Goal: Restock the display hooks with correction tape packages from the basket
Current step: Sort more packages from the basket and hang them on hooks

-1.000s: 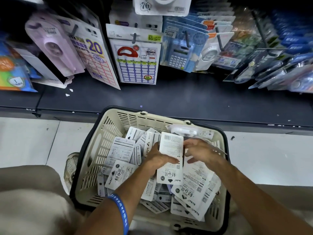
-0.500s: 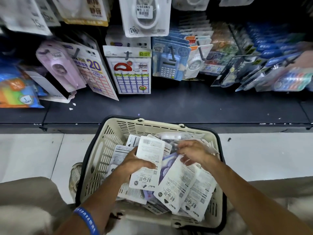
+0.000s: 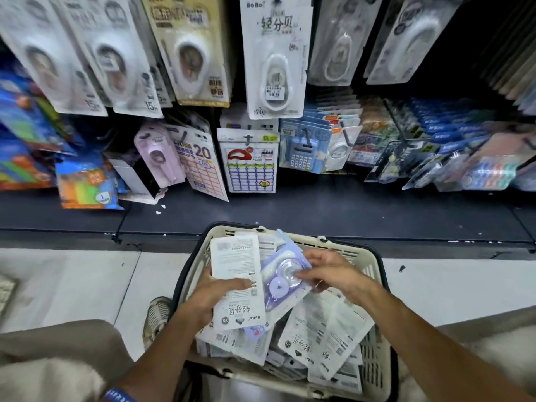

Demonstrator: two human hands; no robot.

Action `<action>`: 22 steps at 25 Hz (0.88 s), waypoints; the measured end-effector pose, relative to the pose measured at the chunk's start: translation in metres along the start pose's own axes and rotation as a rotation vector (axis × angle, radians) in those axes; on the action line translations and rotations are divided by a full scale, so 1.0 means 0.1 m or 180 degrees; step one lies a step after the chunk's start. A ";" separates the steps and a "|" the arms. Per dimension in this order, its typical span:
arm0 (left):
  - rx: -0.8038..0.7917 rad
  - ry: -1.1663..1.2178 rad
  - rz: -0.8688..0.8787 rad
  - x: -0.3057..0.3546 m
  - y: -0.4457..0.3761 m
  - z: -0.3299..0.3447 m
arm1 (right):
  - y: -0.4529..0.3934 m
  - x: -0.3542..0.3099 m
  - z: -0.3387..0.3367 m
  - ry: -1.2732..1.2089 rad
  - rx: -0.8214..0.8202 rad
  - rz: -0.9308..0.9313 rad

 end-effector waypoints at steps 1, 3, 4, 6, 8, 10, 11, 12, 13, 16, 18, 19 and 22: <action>-0.0008 0.0223 0.0057 0.04 0.01 0.01 | 0.02 -0.16 -0.06 -0.0241 0.0120 -0.0196; -0.0063 0.0540 0.0175 0.15 0.02 0.06 | 0.11 -0.51 -0.14 -0.0524 0.0268 -0.0571; -0.0093 0.0624 0.0238 0.20 0.03 0.08 | 0.14 -0.65 -0.16 -0.0609 0.0330 -0.0733; -0.0145 0.0740 0.0335 0.28 0.05 0.13 | 0.23 -0.82 -0.21 -0.0570 0.0564 -0.0982; -0.0190 0.0780 0.0393 0.31 0.08 0.15 | 0.30 -0.82 -0.17 -0.0559 0.0619 -0.0968; -0.0252 0.0682 0.0397 0.31 0.10 0.16 | 0.34 -0.81 0.00 -0.0767 0.0360 -0.0940; -0.0317 0.0610 0.0349 0.30 0.10 0.19 | 0.37 -0.86 0.07 -0.0692 0.0274 -0.1047; -0.0416 0.0547 0.0276 0.27 0.12 0.25 | 0.39 -0.94 0.12 -0.0432 0.0267 -0.1177; -0.0534 0.0496 0.0190 0.25 0.14 0.32 | 0.39 -1.01 0.17 -0.0123 0.0248 -0.1265; -0.0754 0.0534 -0.0018 0.21 0.18 0.48 | 0.36 -1.09 0.21 0.0183 0.0273 -0.1331; -0.0704 0.0686 0.0049 0.30 0.19 0.48 | 0.37 -1.12 0.13 0.0040 0.0582 -0.1421; -0.0681 0.0794 0.0130 0.37 0.19 0.48 | 0.37 -1.14 0.11 -0.0049 0.0646 -0.1487; -0.0600 0.1170 0.0210 0.48 0.17 0.45 | 0.33 -1.23 0.14 0.0079 0.0295 -0.1484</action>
Point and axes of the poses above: each hand's wrist, its own y-axis away from the middle knuckle, its own z-axis out of the palm, x = y × z, the point moved 10 cm from there along -y, towards the middle knuckle, and after that the axes turned 8 degrees about -y, right-handed, at the moved point
